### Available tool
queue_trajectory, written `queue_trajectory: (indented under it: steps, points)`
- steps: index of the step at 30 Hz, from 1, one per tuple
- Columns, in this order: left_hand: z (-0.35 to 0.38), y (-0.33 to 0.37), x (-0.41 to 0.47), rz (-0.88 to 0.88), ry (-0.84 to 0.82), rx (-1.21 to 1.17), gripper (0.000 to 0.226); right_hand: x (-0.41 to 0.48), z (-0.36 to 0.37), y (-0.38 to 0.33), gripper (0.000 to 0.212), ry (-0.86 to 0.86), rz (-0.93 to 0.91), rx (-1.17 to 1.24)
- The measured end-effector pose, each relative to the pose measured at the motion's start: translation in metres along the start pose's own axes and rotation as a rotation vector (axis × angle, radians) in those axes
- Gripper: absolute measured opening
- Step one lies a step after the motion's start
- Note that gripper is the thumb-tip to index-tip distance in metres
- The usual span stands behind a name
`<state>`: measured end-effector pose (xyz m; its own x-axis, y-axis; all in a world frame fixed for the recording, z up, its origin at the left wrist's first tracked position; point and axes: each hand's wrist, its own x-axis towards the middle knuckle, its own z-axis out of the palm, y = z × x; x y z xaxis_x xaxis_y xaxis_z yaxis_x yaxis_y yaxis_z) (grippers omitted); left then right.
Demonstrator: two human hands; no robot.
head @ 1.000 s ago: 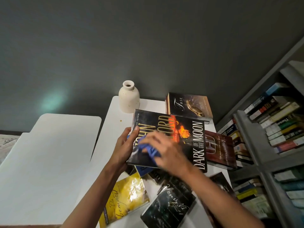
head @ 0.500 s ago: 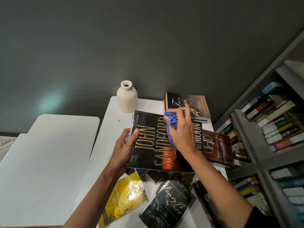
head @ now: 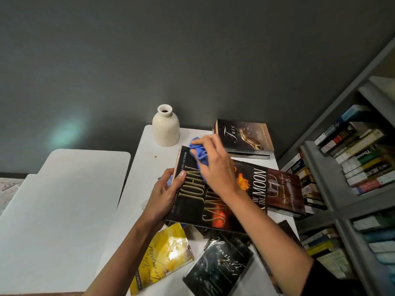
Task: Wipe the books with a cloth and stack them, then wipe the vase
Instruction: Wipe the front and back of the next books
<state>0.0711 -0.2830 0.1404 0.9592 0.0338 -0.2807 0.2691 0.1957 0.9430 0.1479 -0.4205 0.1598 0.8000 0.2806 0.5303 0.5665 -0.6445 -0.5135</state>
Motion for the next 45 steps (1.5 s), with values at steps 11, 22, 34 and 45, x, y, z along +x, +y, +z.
queue_trajectory:
  steps: [11, 22, 34, 45]
  points:
    - [0.002, -0.008, -0.003, -0.019, -0.009, 0.017, 0.035, -0.015, 0.0, 0.002, 0.03, 0.01, 0.03, -0.011]
    - [-0.014, -0.01, 0.0, 0.03, 0.185, -0.046, 0.033, -0.056, -0.022, 0.04, 0.026, 0.099, 0.343, -0.041]
    - [-0.022, -0.015, 0.003, 0.068, 0.271, -0.228, 0.022, -0.093, -0.014, 0.017, 0.034, 0.12, 0.238, -0.097]
    - [-0.032, -0.01, 0.003, -0.091, -0.084, -0.406, 0.055, -0.058, -0.033, 0.051, 0.024, 0.377, 0.941, 0.776]
